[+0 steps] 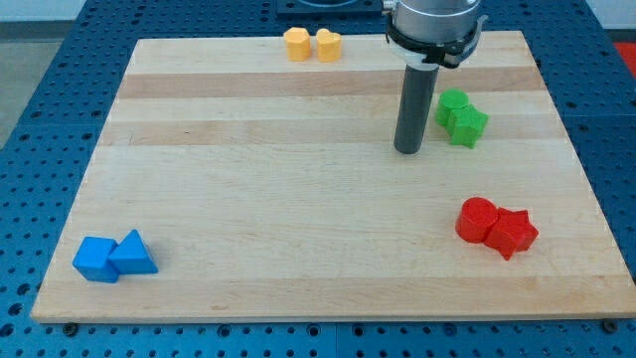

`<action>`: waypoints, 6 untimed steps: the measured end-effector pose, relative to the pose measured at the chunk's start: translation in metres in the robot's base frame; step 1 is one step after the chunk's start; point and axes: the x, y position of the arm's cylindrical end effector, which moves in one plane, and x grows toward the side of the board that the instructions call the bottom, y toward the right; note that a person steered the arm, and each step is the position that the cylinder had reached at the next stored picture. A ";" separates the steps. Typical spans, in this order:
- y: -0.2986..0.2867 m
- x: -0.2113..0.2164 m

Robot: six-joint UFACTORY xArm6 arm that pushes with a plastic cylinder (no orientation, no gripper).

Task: Place the red circle horizontally to the right of the yellow heart

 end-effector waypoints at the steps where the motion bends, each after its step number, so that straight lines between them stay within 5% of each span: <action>1: 0.000 0.000; 3: -0.001 0.000; 6: 0.042 0.066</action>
